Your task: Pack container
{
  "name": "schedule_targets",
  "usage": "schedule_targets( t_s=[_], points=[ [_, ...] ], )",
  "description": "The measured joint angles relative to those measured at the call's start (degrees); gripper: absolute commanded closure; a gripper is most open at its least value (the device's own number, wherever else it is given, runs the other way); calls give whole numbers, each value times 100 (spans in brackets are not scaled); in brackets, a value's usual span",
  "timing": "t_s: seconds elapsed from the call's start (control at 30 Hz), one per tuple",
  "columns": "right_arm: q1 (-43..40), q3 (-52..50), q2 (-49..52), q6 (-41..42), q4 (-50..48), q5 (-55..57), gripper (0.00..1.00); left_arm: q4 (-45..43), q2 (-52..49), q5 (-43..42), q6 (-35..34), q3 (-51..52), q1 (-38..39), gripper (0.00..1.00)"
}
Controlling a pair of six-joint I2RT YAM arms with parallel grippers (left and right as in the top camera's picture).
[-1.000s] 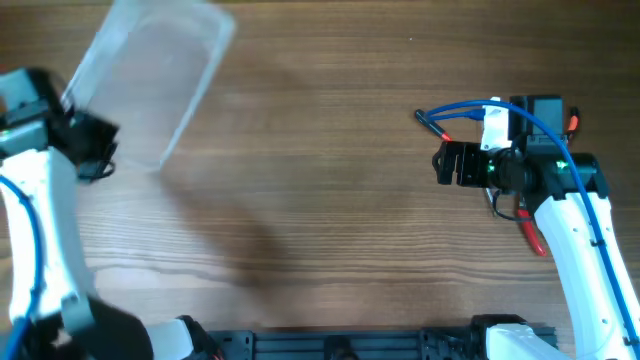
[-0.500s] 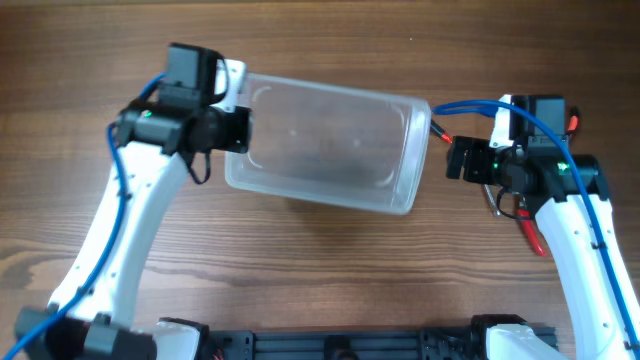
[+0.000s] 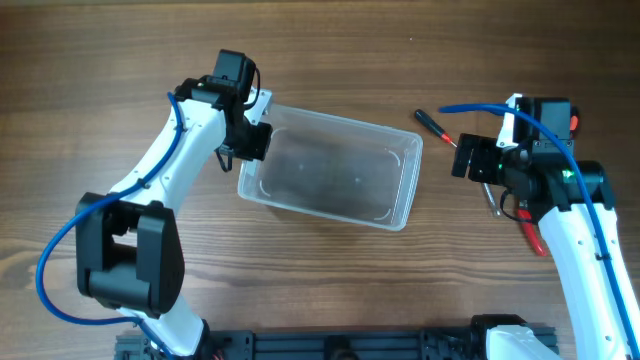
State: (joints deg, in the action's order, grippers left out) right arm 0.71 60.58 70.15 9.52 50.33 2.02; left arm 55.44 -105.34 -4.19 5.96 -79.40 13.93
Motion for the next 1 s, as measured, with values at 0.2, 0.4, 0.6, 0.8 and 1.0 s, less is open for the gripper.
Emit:
schedule_targets(
  t_s=[0.2, 0.4, 0.6, 0.8, 1.0],
  points=[
    [0, 0, 0, -17, 87, 0, 0, 737, 0, 83, 26, -2, 0, 62],
    [0, 0, 0, -20, 90, 0, 0, 772, 0, 107, 68, -2, 0, 37],
    [0, 0, 0, -17, 127, 0, 0, 669, 2, 114, 66, -2, 0, 29],
    [0, 0, 0, -20, 131, -2, 0, 461, 407, 190, 66, -44, 0, 23],
    [0, 0, 0, -17, 131, -2, 0, 476, 796, 437, 66, -157, 0, 23]
  ],
)
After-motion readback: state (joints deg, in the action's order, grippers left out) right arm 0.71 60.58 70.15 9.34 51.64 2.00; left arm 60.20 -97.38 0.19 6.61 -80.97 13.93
